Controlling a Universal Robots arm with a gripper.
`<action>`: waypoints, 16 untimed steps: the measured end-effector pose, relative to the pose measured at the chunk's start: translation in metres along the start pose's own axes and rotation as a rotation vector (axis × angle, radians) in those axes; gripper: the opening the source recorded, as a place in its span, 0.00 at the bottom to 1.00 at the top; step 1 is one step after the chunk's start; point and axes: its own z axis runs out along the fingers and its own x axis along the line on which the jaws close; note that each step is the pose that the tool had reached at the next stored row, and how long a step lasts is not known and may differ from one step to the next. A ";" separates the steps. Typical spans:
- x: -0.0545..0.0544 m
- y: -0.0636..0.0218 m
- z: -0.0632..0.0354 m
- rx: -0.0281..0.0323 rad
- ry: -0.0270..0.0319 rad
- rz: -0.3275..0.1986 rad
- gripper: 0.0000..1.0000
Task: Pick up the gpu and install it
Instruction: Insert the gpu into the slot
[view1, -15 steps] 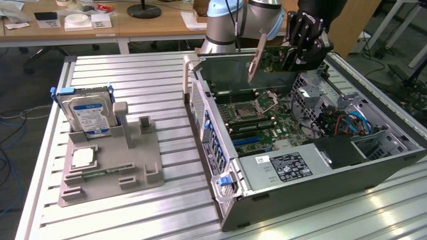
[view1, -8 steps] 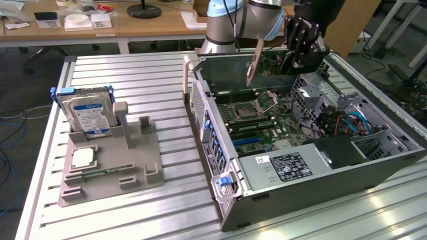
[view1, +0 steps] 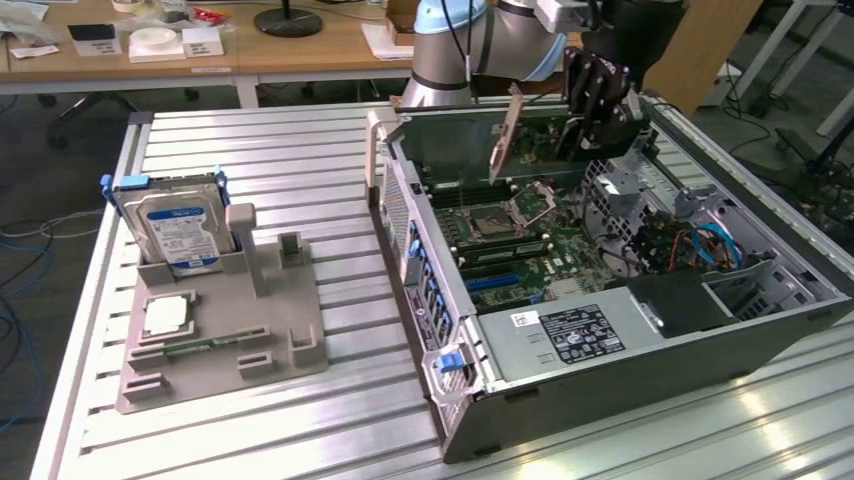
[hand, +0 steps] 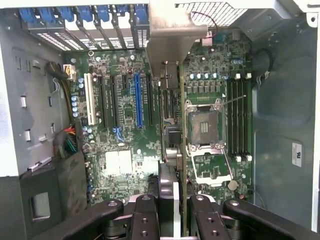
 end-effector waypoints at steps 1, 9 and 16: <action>0.000 -0.0001 0.0009 -0.0037 0.0006 0.000 0.28; 0.001 0.0004 0.0076 -0.0250 0.0044 0.002 0.28; 0.002 0.0068 0.0189 -0.0195 0.0039 -0.001 0.28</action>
